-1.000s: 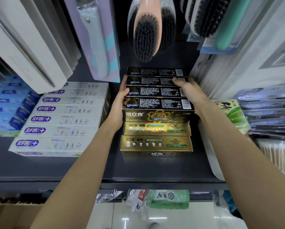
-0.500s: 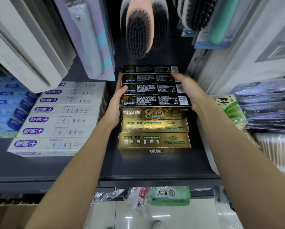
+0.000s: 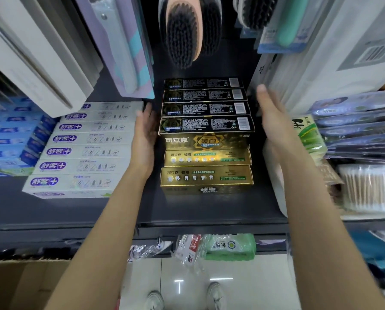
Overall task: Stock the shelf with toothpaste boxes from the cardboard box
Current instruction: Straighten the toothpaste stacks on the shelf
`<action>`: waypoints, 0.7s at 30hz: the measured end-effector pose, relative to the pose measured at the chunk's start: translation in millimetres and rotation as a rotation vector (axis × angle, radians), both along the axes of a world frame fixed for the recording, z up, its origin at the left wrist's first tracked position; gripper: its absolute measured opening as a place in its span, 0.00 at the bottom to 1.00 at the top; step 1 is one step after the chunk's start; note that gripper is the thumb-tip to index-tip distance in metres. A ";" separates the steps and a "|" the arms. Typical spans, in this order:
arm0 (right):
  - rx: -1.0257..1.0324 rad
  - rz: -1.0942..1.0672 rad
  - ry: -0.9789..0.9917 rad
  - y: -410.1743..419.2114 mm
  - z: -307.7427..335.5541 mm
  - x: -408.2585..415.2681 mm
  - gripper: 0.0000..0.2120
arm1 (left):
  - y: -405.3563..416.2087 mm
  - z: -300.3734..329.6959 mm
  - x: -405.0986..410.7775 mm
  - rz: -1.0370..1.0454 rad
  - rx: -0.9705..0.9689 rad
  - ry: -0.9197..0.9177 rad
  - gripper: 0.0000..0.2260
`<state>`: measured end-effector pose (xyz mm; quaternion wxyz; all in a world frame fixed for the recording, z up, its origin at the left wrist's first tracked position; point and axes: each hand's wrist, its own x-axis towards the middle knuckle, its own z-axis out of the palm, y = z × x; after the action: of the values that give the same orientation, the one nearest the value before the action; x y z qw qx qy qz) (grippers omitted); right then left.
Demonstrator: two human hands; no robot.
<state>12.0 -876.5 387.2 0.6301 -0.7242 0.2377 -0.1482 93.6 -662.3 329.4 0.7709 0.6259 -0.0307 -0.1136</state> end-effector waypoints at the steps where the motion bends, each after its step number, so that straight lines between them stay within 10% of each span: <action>1: -0.060 -0.033 -0.044 11.7 -0.4 -22.4 0.24 | 8.4 -4.3 -9.0 0.009 0.046 -0.016 0.26; 21: 0.160 0.156 -0.001 27.6 -74.6 -31.2 0.36 | 4.6 -28.8 -28.7 -0.210 0.128 0.034 0.28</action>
<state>-19.3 -848.8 312.6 0.6956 -0.6879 0.1913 -0.0799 64.8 -657.7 300.6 0.7137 0.6652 -0.0758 -0.2059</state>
